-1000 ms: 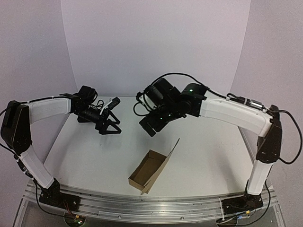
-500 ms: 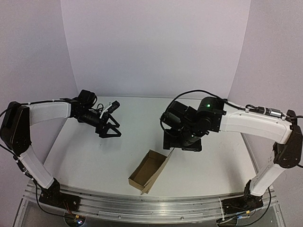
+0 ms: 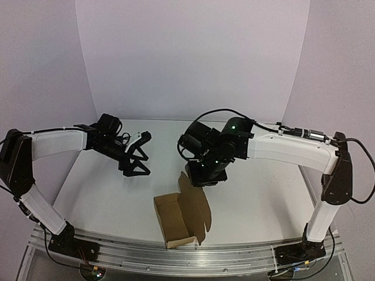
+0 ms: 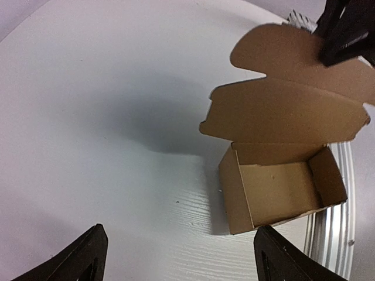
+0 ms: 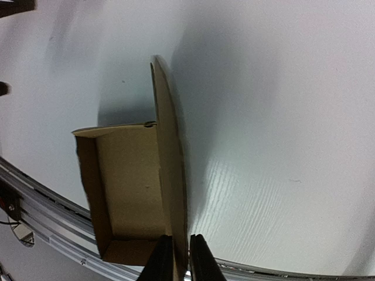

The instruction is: Fold the paper box

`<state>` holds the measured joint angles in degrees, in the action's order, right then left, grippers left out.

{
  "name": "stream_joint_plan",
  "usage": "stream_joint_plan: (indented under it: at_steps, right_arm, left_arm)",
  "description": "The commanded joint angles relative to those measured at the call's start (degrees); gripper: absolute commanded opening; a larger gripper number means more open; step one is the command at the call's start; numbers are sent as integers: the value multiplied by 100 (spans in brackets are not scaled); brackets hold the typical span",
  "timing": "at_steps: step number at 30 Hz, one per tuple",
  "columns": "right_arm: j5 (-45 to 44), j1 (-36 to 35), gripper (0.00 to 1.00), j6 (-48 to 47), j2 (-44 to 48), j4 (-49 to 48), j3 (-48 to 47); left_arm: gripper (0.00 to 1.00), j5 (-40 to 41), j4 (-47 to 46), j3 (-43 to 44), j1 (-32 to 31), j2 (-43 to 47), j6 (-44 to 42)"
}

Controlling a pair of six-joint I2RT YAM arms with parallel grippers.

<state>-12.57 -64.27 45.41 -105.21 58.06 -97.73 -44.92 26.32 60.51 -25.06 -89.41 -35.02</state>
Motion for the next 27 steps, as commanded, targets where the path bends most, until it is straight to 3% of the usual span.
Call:
stream_joint_plan:
  at_steps: [1,7,11,15,19,24,27]
  right_arm:
    - [266,-7,9,-2514,-427,-7,-909]
    - [-595,-7,8,-4087,-1304,53,-2176]
    - [-807,-5,15,-5286,-1856,-50,-2590]
    - [-1133,47,17,-5670,-2407,-96,-3123]
    - [-920,55,29,-5620,-2410,-254,-3425]
    - [-712,54,51,-5549,-1921,-646,-2997]
    - [-587,59,65,-5394,-1707,-676,-2788]
  left_arm:
    - [88,1533,-327,-438,-734,334,-287]
    - [81,2098,-606,-813,-911,507,1366]
    - [81,2558,-1367,-1281,-1006,742,2041]
    - [70,3041,-1445,-1182,-1018,590,2767]
    - [59,3169,-1523,-1420,-992,1227,3368]
    - [60,1183,-2142,-2447,-983,2819,2063]
    - [65,-5,-1372,-2718,-993,3426,-244]
